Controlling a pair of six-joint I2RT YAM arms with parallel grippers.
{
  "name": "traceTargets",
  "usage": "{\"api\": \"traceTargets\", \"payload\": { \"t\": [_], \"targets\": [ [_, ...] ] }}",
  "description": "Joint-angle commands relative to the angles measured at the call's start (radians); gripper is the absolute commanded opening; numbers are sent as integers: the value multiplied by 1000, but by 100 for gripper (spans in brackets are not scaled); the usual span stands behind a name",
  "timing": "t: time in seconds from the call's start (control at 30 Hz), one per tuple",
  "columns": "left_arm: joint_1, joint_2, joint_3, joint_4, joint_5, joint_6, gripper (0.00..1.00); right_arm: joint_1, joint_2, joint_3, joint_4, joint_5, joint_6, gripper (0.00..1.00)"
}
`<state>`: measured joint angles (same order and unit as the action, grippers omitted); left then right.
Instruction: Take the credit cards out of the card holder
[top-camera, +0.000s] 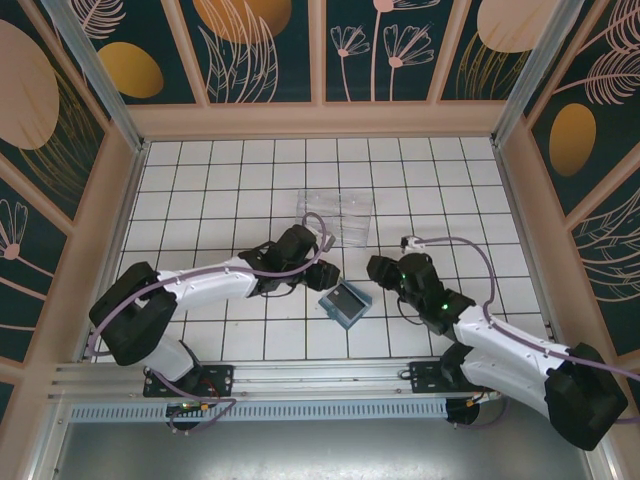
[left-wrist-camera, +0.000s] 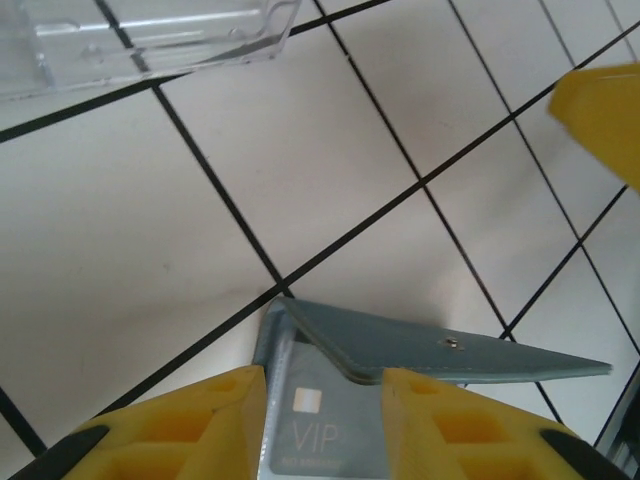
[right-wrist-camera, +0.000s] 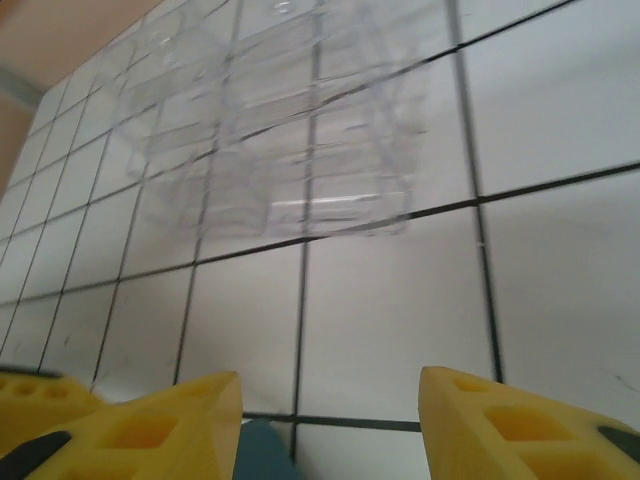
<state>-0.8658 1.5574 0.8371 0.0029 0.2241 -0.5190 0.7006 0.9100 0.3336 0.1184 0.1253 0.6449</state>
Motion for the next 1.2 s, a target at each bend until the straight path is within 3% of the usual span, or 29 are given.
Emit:
{"api": "traceTargets", "payload": {
  "t": [0.0,0.07,0.37,0.67,0.87,1.17],
  "targets": [
    [1,48,11,56,64,-83,33,-9,32,93,-137,-224,-219,54],
    [1,96,38,69,90,-91,32,-9,59,134,-177,-266,-248,55],
    [-1,273,201,64,119,-60,34,-41,87,221,-324,-236,-220,57],
    [-1,312,277,65,170,-42,39,-57,134,233,-404,-258,-152,61],
    [-16,365,309,63,238,-37,38,-61,146,278,-574,-75,21,62],
    [-39,379,378,63,267,-64,37,-139,12,281,-689,34,125,62]
  ]
}}
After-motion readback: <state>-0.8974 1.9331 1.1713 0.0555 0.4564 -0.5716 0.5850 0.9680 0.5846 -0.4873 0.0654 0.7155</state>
